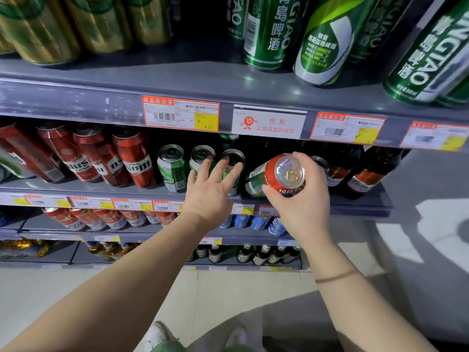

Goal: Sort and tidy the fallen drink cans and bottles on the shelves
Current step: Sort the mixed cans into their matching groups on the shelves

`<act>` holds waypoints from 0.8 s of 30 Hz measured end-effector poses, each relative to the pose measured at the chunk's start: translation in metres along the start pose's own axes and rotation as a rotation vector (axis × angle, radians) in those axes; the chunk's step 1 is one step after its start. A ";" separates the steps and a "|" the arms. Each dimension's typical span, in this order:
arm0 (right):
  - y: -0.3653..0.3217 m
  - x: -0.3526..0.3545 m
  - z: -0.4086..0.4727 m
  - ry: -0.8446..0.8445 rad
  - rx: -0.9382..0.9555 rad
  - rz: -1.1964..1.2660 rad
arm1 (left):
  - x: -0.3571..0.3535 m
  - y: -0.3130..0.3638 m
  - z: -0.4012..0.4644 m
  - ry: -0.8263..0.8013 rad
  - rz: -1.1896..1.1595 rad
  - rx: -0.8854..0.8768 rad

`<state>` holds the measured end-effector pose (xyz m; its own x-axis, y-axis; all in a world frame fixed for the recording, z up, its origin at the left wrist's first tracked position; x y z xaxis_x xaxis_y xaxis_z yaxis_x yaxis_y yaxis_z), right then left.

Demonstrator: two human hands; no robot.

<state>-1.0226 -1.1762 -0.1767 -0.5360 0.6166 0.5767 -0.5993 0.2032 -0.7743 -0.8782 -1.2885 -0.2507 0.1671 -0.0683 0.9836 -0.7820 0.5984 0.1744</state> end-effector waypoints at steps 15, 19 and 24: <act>-0.061 0.086 -0.008 -0.110 0.042 0.169 | 0.101 0.071 -0.027 -0.061 -0.908 -0.352; -0.084 0.110 -0.001 -0.020 0.084 0.223 | 0.149 0.081 -0.033 0.025 -0.937 -0.388; -0.116 0.137 0.005 -0.036 0.172 0.470 | 0.198 0.087 -0.030 0.167 -1.085 -0.378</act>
<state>-1.0295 -1.1187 -0.0062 -0.7898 0.5843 0.1864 -0.3754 -0.2204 -0.9003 -0.8950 -1.2256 -0.0418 0.7391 -0.6019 0.3024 0.0451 0.4921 0.8694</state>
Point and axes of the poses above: each hand's wrist, its own z-axis towards the middle knuckle, its own x-axis out of the back of the hand, y = z × x, the point moved 5 cm from there along z, towards the middle knuckle, and after that the axes turned 2 degrees about -z, right-handed, at the moved point
